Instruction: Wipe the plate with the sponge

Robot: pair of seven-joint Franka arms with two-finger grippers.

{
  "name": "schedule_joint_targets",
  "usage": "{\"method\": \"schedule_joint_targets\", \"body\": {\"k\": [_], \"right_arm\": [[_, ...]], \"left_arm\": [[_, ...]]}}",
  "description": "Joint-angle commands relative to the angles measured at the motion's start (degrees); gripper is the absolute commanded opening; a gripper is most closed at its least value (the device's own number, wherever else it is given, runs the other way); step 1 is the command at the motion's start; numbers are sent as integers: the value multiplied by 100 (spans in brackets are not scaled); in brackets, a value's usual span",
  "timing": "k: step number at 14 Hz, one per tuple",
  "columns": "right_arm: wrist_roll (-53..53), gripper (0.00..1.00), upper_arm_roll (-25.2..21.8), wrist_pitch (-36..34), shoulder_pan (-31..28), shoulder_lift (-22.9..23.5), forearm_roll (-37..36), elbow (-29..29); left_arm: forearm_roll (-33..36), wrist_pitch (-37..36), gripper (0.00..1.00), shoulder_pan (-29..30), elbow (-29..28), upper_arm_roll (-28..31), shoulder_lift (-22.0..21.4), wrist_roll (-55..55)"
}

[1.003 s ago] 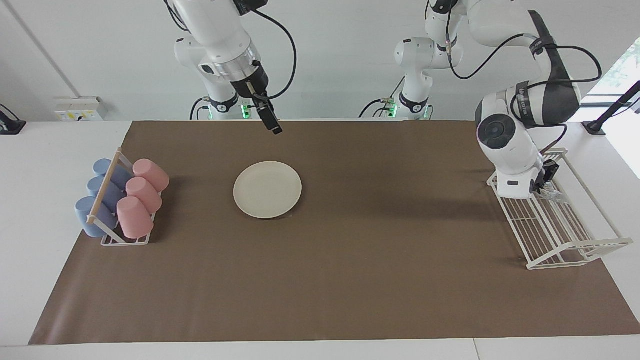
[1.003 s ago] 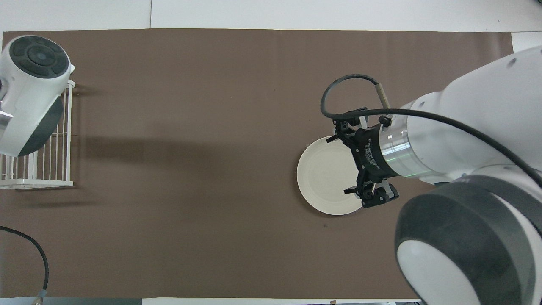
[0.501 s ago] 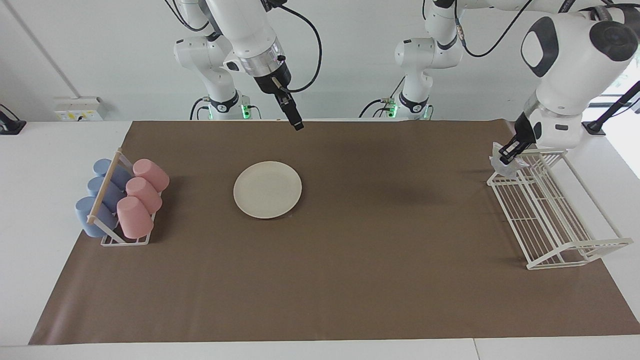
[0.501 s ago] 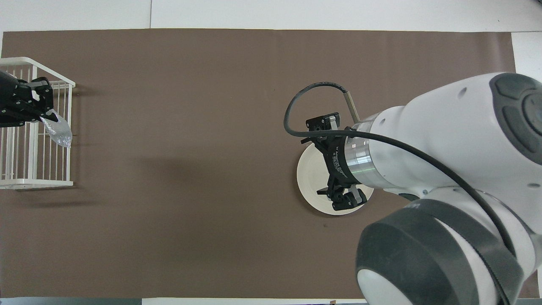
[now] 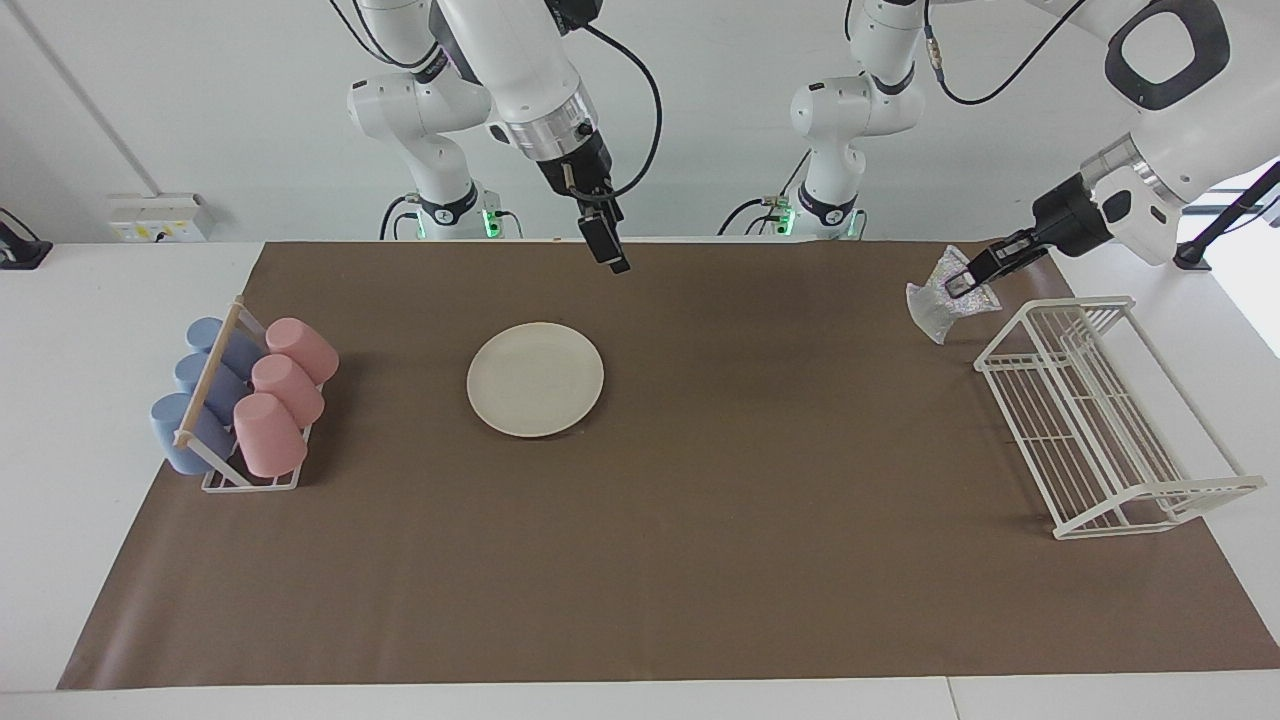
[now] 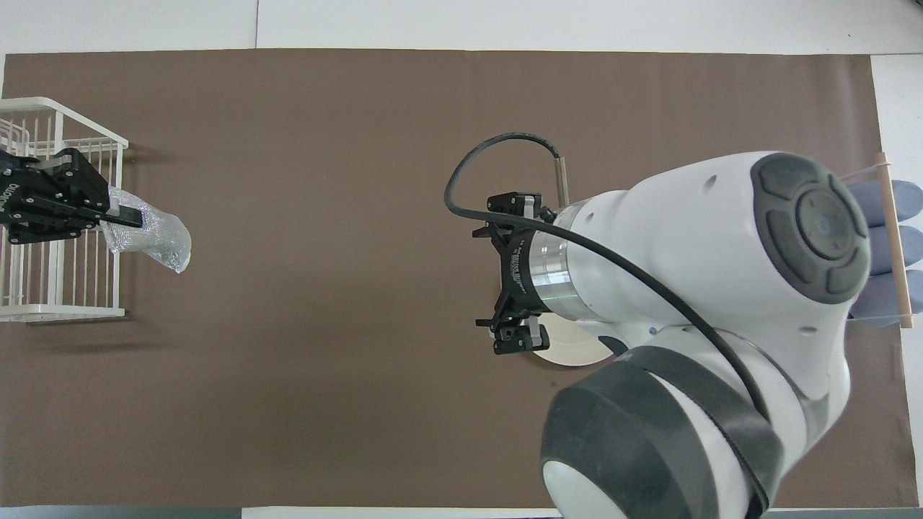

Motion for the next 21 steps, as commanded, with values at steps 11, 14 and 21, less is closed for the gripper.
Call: {"method": "schedule_joint_targets", "body": {"k": [11, 14, 21], "right_arm": [[1082, 100, 47, 2305, 1223, 46, 561, -678], [899, 100, 55, 2253, 1249, 124, 500, -669], [204, 96, 47, 2050, 1548, 248, 465, -704]], "left_arm": [[-3555, 573, 0, -23, -3544, -16, -1581, 3087], [-3854, 415, 0, -111, -3913, -16, -1563, 4150], [-4346, 300, 0, -472, -4353, -8, -1510, 4910]]}}
